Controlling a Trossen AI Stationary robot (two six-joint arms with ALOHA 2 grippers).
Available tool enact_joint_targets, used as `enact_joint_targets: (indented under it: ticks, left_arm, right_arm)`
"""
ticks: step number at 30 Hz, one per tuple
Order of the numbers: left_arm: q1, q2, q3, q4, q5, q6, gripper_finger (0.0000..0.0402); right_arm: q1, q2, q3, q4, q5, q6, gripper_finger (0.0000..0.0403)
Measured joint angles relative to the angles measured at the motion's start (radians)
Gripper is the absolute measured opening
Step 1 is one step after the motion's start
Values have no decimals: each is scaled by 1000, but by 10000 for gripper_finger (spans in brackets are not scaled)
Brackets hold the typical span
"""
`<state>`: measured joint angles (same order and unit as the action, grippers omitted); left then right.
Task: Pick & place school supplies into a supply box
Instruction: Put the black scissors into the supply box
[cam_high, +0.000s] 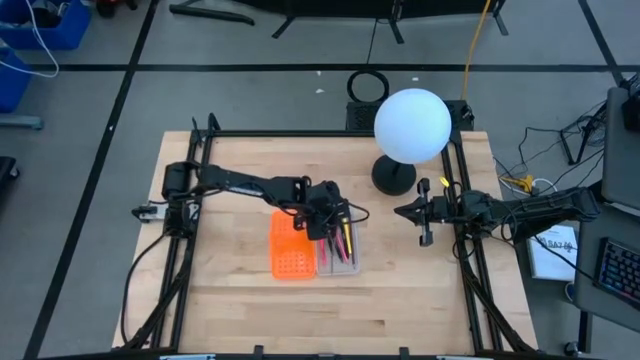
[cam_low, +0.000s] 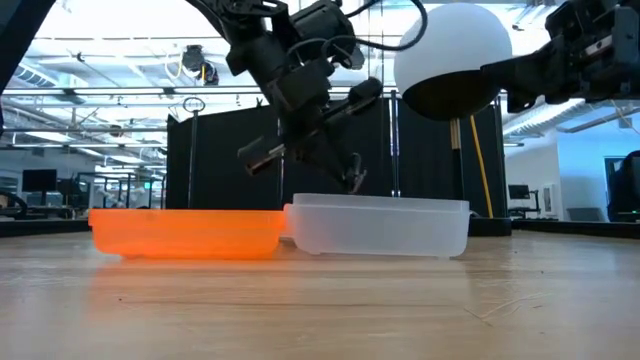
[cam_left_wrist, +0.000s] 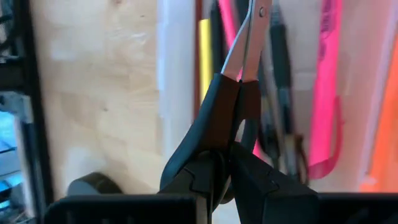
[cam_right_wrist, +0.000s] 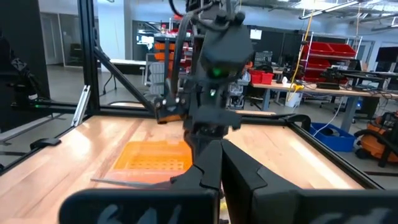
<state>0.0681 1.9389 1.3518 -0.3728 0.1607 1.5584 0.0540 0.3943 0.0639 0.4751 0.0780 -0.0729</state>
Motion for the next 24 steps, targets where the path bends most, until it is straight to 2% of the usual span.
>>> enact_joint_targets:
  ticks: [14,24]
  left_arm:
    - [-6,44,2,-67,-24,-32,42]
    - [-4,45,15,-86,-98,-38,42]
  right_arm:
    - [0,0,0,28,0,-1,0]
    - [0,0,0,32,0,-18,0]
